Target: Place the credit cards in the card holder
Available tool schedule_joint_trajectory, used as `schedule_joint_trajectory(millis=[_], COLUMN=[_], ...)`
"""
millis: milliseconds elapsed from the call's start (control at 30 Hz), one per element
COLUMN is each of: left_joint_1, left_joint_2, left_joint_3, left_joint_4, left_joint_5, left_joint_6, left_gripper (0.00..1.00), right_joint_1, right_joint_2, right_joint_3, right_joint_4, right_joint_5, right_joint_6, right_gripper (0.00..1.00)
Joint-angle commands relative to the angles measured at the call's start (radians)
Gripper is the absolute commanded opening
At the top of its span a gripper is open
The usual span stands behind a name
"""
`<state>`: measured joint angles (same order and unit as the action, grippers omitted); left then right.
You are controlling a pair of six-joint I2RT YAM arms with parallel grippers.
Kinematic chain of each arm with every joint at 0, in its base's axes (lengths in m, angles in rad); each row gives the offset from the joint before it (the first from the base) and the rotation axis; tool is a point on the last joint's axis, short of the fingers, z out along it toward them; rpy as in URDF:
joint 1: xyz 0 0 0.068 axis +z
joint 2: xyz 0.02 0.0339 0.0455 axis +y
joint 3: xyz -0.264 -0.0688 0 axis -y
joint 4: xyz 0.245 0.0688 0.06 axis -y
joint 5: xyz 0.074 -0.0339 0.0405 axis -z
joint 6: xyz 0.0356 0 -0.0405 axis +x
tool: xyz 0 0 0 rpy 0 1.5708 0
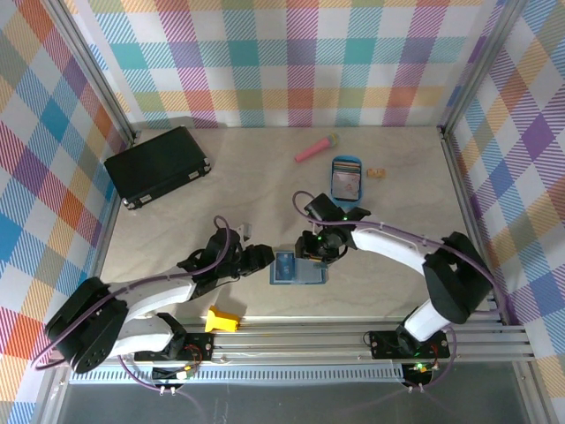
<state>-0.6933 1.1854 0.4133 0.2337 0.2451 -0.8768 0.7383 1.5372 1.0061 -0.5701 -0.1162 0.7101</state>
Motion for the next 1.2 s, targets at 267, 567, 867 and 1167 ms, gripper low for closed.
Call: schedule_joint_trajectory(millis=[267, 567, 867, 1167], left_joint_1=[-0.008, -0.008, -0.008, -0.007], left_joint_2=[-0.024, -0.021, -0.014, 0.002], left_joint_3=[0.103, 0.063, 0.034, 0.038], left_joint_4=[-0.327, -0.258, -0.204, -0.194], left_joint_5=[-0.096, -0.087, -0.084, -0.078], left_joint_6=[0.116, 0.092, 0.077, 0.072], left_gripper=[0.59, 0.64, 0.66, 0.66], right_joint_1=[0.059, 0.088, 0.094, 0.085], right_joint_2=[0.112, 0.236, 0.277, 0.225], right_joint_3=[0.145, 0.211, 0.213, 0.156], right_joint_4=[-0.303, -0.298, -0.309, -0.308], right_joint_5=[0.299, 0.303, 0.299, 0.326], right_joint_6=[-0.159, -0.157, -0.161, -0.137], right_gripper=[0.48, 0.49, 0.49, 0.44])
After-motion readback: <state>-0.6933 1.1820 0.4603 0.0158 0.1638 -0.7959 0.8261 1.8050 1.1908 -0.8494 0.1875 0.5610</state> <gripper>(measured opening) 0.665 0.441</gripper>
